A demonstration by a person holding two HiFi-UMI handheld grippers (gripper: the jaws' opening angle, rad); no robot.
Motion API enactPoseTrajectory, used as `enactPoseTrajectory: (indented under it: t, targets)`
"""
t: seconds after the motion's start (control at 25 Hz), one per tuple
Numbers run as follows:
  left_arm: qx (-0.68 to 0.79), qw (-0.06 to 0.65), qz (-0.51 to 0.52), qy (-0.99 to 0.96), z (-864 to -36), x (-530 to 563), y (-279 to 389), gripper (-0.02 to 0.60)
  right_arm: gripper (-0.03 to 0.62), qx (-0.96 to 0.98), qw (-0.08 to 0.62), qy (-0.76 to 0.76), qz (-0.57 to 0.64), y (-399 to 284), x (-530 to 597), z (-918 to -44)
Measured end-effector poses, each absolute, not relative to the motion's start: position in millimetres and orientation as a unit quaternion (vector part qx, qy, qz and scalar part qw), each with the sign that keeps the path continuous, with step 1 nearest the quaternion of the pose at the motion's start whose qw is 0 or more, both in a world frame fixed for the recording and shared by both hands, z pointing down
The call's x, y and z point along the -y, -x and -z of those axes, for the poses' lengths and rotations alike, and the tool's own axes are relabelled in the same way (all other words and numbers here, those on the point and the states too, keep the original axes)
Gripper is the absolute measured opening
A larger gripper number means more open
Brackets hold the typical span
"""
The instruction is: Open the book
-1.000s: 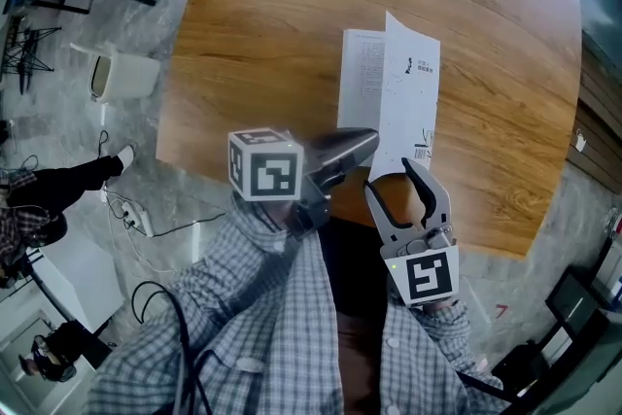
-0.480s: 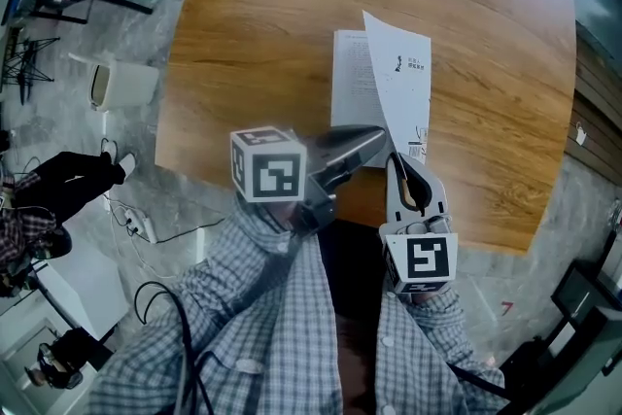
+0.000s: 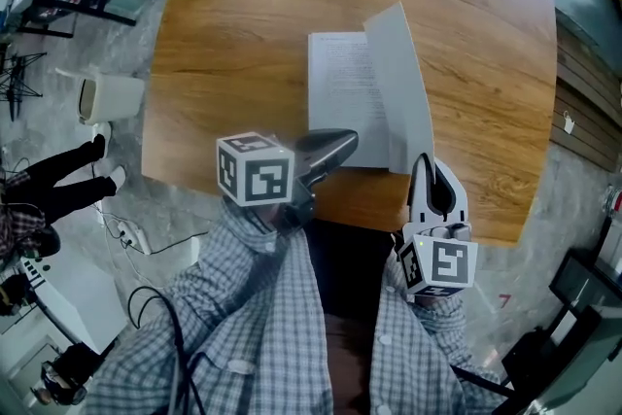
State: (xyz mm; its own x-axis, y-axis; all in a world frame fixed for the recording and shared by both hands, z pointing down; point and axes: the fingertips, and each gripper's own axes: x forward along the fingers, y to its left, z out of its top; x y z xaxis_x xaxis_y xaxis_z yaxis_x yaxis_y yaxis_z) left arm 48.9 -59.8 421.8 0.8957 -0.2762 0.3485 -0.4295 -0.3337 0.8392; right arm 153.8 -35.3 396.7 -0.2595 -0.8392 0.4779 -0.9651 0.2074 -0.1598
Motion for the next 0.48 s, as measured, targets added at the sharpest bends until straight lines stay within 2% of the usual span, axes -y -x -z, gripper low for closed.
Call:
enactPoseTrajectory:
  t: [0.48]
  targets:
    - [0.216,0.533,-0.094,-0.812,-430.1,53.1,-66.7,0.011,0.021,0.675,0.161,-0.682,-0.231,-261.1,35.2,-425.5]
